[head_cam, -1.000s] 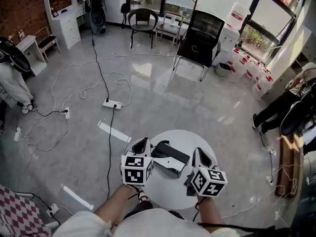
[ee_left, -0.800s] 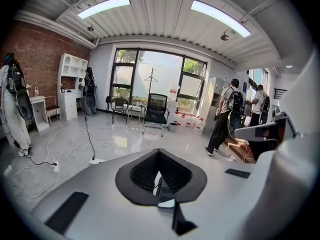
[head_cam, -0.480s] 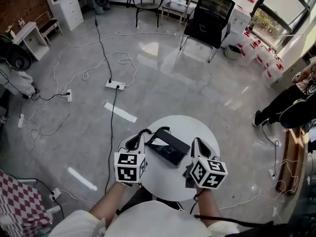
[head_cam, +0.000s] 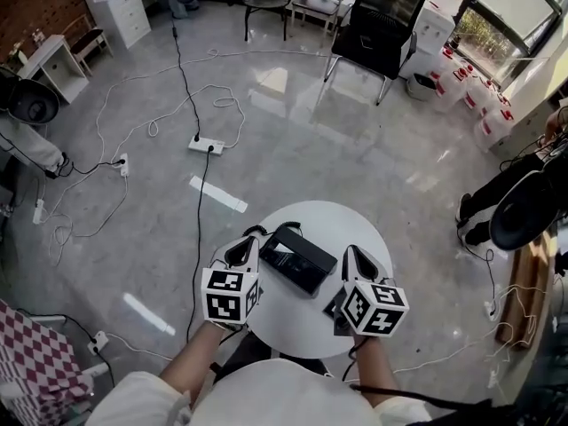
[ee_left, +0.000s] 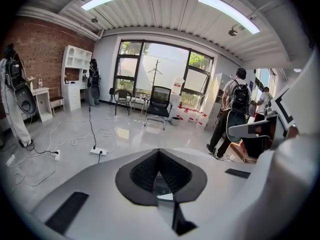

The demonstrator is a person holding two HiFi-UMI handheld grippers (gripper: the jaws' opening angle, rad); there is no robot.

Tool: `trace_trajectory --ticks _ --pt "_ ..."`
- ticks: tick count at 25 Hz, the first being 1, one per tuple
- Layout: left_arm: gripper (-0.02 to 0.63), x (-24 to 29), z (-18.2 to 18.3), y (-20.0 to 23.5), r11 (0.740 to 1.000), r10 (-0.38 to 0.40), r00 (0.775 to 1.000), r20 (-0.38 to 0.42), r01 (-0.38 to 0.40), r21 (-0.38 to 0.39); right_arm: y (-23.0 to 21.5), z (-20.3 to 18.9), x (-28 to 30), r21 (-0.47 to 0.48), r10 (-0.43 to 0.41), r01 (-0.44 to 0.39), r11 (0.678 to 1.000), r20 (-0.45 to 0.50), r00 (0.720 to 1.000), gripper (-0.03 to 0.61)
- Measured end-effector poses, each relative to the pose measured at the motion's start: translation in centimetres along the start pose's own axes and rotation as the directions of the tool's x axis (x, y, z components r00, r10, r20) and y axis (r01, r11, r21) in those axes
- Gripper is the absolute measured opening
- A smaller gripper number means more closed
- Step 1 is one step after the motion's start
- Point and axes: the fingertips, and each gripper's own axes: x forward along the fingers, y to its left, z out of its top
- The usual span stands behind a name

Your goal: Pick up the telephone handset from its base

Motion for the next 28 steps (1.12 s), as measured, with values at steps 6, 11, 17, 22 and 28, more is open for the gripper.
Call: trace_trajectory --ticks 6,11,17,22,28 --pt "0.008 -0.7 -1.1 0.2 0.999 0.038 0.999 -0.016 -0.039 -0.036 0.9 -0.4 0.8 -0.063 0.085 -0.088 0.994 -0.054 0.995 0.026" --pt "0.008 -1.2 -2.7 0.4 0.995 0.07 0.997 -0.037 -0.072 -0.065 1.8 -1.2 1.9 -0.114 0.148 -0.161 0.98 -0.116 0.982 0.028" --pt "0.008 -2.1 -5.0 1.0 0.988 0.113 0.991 -0.07 -0.12 -0.101 2.5 -2.9 3.5 -0.156 0.211 -0.251 0.955 -0.234 0.949 0.129" --pt "0.008 -2.0 -6.4 1.0 0.987 0.104 0.991 -0.08 -0.113 -0.115 2.3 -3.5 4.7 -0.179 0.223 -0.277 0.944 -0.272 0.936 0.133" --pt "0.008 0.5 -5.6 -0.8 0.992 -0.068 0.994 -0.079 0.076 0.096 2.0 -5.1 5.2 -0.146 0.233 -0.285 0.947 -0.298 0.926 0.146"
